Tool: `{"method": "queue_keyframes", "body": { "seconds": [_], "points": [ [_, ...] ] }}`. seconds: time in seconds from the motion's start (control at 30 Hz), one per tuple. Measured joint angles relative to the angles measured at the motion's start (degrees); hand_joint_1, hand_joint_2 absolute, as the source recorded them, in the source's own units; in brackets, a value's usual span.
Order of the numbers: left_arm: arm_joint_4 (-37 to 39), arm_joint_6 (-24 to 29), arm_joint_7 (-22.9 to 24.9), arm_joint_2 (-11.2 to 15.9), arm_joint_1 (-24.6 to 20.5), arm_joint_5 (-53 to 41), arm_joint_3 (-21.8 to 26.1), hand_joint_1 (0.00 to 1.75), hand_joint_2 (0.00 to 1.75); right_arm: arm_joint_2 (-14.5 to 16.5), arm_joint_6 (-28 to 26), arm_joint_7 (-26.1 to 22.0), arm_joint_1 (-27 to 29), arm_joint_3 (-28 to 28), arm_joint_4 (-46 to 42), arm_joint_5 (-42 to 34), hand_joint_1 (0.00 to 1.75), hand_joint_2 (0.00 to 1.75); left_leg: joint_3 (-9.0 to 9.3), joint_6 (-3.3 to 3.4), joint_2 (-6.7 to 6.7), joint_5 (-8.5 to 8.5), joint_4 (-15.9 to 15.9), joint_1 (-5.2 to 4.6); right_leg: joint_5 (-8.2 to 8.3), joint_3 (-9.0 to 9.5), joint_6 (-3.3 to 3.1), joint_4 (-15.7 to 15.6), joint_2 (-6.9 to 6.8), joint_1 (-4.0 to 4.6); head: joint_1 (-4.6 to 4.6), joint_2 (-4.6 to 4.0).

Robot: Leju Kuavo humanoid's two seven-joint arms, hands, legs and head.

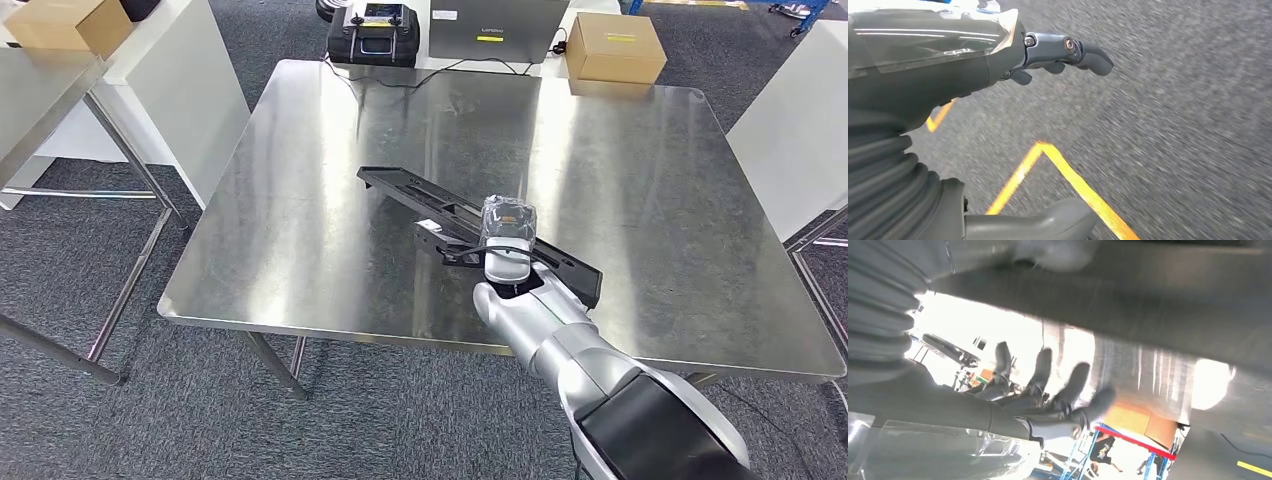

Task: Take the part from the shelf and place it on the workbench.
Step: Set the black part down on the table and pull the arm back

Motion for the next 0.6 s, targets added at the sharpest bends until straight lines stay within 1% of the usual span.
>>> {"method": "queue_keyframes", "body": {
  "seconds": [0.1,0.3,0.37,0.5,0.6],
  "points": [
    [-0.01,0.32,0.81,0.0,0.01,0.15,0.01,0.0,0.0,-0.12,-0.49,0.0,0.32,-0.8,0.0,0.87,0.0,0.0,0.01,-0.01,0.01,0.01,-0.06,0.09,0.0,-0.03,-0.01,0.02,0.0,0.06,-0.01,0.0],
    [-0.01,0.61,0.48,0.0,0.0,0.96,0.13,0.0,0.0,-0.27,-0.78,-0.39,0.77,-2.31,0.0,1.72,0.0,0.0,0.02,-0.02,0.03,0.01,-0.12,0.21,-0.01,-0.07,-0.02,0.03,0.0,0.15,-0.02,0.0],
    [-0.01,0.25,0.42,0.0,0.01,1.12,0.16,0.0,0.0,-0.32,-0.75,-1.34,0.88,-2.98,-0.03,1.25,0.0,0.0,0.02,-0.02,0.03,0.01,-0.13,0.22,-0.02,-0.07,-0.03,0.04,0.0,0.16,-0.01,0.0],
    [-0.01,-0.67,0.37,0.0,0.0,1.34,0.17,0.0,0.0,-0.25,0.77,-4.75,0.98,-5.87,-0.09,-1.03,0.0,0.0,0.02,-0.02,0.02,0.01,-0.14,0.22,-0.02,-0.07,-0.03,0.04,0.0,0.16,-0.01,0.0],
    [-0.01,-0.97,0.37,0.02,0.01,1.33,0.17,0.0,0.0,-0.2,1.78,-5.74,0.98,-7.39,-0.11,-1.81,0.0,0.0,0.02,-0.02,0.02,0.01,-0.14,0.22,-0.02,-0.05,-0.03,0.04,0.0,0.17,0.0,0.0]
  ]
}}
